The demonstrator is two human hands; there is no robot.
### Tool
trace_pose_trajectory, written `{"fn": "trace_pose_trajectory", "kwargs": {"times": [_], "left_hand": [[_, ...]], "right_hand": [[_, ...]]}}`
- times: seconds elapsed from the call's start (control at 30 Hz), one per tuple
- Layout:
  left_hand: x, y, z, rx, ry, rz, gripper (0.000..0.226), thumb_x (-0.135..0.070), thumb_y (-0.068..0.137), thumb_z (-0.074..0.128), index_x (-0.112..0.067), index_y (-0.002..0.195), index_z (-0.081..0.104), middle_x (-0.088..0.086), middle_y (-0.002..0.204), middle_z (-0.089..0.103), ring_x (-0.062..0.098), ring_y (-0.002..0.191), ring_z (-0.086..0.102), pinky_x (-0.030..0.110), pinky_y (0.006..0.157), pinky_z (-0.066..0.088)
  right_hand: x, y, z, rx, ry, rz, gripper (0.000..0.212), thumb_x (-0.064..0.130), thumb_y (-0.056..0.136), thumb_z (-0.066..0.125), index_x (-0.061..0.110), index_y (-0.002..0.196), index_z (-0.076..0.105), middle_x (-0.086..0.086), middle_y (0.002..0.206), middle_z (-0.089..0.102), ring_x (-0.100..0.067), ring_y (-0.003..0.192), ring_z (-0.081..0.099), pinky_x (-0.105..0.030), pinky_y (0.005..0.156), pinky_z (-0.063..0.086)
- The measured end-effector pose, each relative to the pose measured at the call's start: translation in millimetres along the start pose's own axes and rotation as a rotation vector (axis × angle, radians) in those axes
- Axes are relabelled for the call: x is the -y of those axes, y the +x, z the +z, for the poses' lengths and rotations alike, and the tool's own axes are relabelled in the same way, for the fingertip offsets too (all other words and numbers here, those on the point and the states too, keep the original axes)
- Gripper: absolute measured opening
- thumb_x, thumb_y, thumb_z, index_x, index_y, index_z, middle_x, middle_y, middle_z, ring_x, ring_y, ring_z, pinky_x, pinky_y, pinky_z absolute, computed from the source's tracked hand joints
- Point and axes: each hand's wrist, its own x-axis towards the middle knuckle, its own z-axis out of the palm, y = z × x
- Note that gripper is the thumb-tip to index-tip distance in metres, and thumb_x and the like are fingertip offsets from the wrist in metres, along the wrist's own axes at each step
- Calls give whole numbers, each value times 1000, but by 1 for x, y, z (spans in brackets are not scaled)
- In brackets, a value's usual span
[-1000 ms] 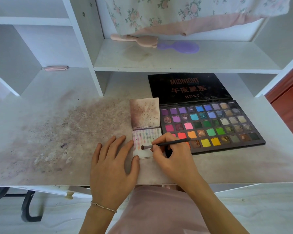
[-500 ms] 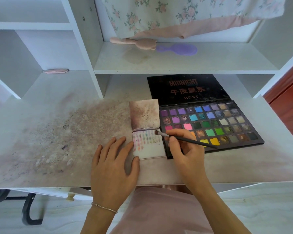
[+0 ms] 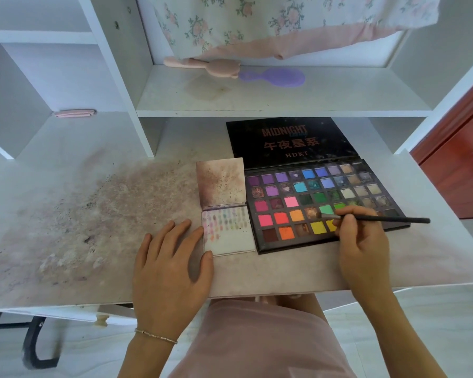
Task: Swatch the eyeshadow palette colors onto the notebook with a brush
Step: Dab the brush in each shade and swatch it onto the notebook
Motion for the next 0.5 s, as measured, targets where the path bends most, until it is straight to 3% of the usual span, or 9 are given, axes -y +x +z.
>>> {"fn": "trace_pose_trajectory", "kwargs": {"times": [0.17,0.3,0.43,0.5], "left_hand": [[1,0,0,7,5,2,47,-42,80,41,-14,109,67,8,118,63,30,115,56,50,103,32],[0,0,0,2,6,3,47,-41,80,41,-14,108,67,9,118,63,30,115,55,49,103,32],[0,0,0,0,3,2,47,-41,80,41,-14,108,67,9,118,63,31,115,55,50,103,32],[0,0,0,2,5,2,47,-41,80,41,-14,108,67,9,118,63,31,115,55,50,103,32]], "right_hand": [[-1,0,-6,-22,-82,8,16,23,81,36,35,74,44,13,68,53,3,65,57,-8,50,42],[-2,-1,-6,20,-108,-29,14,19,80,38,28,74,48,14,65,53,4,64,57,-1,53,38],[-2,-1,-5,71,-116,-42,17,19,78,40,34,73,46,15,67,53,9,68,56,-3,55,41],[-3,-1,-5,33,-124,-22,13,20,77,40,30,73,47,15,67,53,1,64,57,-2,55,41]]}}
